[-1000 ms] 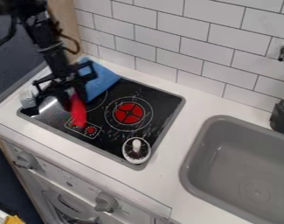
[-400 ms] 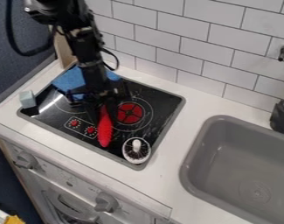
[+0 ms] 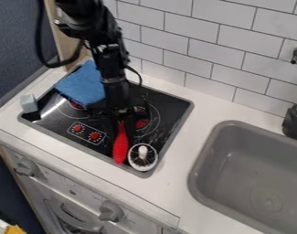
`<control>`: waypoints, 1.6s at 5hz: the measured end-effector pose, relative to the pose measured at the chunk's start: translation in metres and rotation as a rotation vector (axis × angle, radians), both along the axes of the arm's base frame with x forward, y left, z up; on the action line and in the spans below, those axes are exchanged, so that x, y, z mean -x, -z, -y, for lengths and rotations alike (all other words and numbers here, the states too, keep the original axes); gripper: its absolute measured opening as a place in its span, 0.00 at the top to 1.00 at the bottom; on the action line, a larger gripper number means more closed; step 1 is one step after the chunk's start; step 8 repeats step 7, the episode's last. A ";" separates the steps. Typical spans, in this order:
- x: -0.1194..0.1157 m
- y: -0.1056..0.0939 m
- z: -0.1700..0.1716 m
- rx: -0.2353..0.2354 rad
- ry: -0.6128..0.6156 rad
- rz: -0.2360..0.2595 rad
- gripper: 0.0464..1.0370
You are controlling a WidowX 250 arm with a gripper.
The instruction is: Put the red spoon in the right burner
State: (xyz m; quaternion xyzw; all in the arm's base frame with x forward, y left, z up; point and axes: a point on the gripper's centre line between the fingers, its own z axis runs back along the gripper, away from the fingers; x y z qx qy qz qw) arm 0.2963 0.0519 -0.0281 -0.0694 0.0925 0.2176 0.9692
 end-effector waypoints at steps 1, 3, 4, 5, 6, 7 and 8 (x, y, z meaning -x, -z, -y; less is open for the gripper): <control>-0.004 0.008 -0.002 -0.019 0.000 -0.023 0.67; -0.006 0.010 -0.004 -0.031 -0.018 -0.048 0.30; -0.003 0.008 -0.004 -0.024 -0.023 -0.061 0.05; -0.002 -0.010 -0.010 -0.011 -0.028 -0.025 0.03; -0.004 -0.033 -0.011 0.009 -0.021 0.022 0.04; -0.004 -0.061 -0.019 0.022 -0.029 0.099 0.04; -0.004 -0.061 -0.019 0.022 -0.029 0.099 0.04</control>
